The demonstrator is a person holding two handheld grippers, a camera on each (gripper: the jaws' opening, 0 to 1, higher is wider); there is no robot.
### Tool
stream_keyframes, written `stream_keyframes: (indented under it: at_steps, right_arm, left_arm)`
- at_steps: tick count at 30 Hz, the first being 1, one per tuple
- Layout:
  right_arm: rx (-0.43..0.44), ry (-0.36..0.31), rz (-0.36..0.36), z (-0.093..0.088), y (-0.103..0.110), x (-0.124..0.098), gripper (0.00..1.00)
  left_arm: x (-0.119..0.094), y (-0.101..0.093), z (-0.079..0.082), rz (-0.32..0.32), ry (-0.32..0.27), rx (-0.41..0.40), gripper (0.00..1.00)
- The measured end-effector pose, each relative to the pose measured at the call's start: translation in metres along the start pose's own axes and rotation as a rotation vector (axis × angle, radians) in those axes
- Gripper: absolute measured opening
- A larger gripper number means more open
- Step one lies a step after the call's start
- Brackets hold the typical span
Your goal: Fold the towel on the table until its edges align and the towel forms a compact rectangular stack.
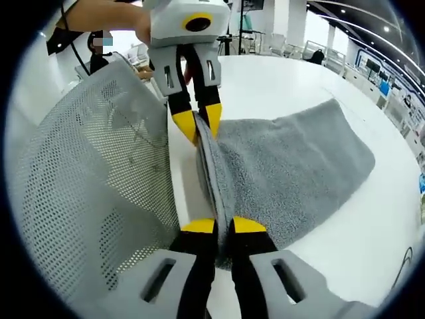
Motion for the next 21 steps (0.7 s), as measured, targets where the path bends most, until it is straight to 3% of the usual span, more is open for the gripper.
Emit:
stream_keyframes:
  at_steps: [11,21]
  right_arm:
    - [-0.020,-0.056,0.001,0.024,-0.007,-0.029,0.05]
    - [0.049,-0.165,-0.001,0.061,-0.018,-0.062,0.05]
  left_arm:
    - [-0.027,0.012,0.026,0.011,-0.042,-0.001,0.09]
    - [-0.060,0.031,0.048,0.042,-0.087,-0.019,0.09]
Point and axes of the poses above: the point that each gripper's makers call its tool centre point, and the gripper's own axes: x roughly forward along the fingers, y roughly to its left, z roughly out of its top, the point moved 4 cm from there along -x, roughly backward along the fingers, and after that the axes turned 14 degrees about x, right-handed, at the moved point
